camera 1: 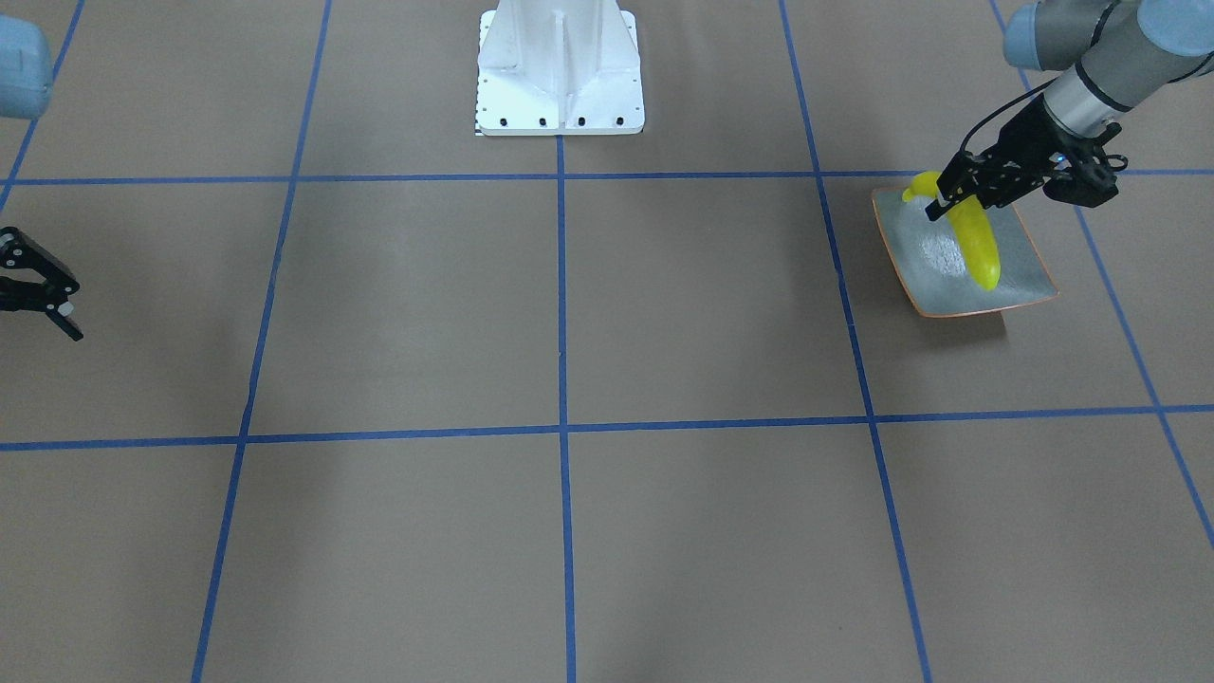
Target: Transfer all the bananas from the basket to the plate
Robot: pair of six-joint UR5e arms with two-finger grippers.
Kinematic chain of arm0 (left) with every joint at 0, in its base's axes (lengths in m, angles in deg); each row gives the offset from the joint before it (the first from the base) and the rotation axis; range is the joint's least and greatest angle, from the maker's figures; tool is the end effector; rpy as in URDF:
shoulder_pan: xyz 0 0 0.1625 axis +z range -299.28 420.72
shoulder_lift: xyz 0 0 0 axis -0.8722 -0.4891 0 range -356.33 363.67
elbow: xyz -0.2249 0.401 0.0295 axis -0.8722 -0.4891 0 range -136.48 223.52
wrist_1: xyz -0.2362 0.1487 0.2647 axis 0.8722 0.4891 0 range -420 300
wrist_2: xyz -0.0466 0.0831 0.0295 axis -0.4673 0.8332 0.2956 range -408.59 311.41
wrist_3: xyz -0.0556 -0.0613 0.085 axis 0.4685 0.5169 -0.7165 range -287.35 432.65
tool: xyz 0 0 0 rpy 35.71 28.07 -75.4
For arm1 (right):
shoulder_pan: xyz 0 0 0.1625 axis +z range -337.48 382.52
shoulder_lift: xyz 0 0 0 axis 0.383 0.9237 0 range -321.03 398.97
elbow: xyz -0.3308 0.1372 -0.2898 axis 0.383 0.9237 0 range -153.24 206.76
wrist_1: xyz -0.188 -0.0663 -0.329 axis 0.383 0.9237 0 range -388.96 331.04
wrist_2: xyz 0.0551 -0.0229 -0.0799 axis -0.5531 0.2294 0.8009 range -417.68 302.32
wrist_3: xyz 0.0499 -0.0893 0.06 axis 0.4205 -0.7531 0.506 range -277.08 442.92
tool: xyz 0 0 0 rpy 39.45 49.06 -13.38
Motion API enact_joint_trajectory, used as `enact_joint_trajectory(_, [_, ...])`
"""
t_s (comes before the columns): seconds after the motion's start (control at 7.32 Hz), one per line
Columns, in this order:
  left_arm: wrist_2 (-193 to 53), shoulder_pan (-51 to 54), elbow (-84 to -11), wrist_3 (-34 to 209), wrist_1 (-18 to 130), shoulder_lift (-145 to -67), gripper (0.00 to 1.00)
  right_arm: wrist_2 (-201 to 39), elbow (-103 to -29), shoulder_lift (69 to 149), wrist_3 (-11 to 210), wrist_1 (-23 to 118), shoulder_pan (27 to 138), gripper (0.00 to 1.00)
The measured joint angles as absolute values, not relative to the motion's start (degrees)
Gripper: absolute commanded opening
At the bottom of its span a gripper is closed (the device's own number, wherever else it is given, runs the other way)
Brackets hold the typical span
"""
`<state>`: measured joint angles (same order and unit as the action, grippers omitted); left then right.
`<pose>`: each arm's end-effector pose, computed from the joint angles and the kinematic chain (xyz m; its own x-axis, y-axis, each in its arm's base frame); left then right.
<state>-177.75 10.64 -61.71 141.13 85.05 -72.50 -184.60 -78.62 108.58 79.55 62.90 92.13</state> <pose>0.2006 -0.3307 0.5687 0.4241 -0.0637 -0.9034 0.1090 0.9939 -0.0189 -0.1471 -0.5738 0.4064 0.6145 -0.6375 0.4648 0.3257 0.7416 0.5865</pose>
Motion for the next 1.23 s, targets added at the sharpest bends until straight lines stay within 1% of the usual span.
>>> enact_joint_trajectory(0.27, [-177.50,10.57,-60.60,141.12,85.64,-73.41,0.71,-184.60,-78.62,108.53,79.57,63.01,92.13,1.00])
enact_joint_trajectory(0.41, [-177.43,10.40,-60.34,141.12,85.73,-73.70,0.80,-184.60,-78.62,108.52,79.58,63.02,92.13,1.00])
enact_joint_trajectory(0.82, [-177.82,7.88,-60.29,141.10,85.94,-73.88,0.85,-184.66,-78.62,108.71,79.58,62.98,92.15,1.00])
enact_joint_trajectory(0.96, [-177.88,7.25,-60.32,141.06,85.92,-73.87,0.97,-184.64,-78.62,108.74,79.58,62.98,92.15,1.00])
enact_joint_trajectory(1.09, [-177.99,6.63,-60.50,141.06,85.91,-73.86,0.99,-184.66,-78.62,108.78,79.58,62.99,92.15,1.00])
enact_joint_trajectory(1.23, [-178.99,5.13,-60.96,141.09,85.81,-73.90,0.99,-184.82,-78.62,109.05,79.58,63.05,92.40,1.00])
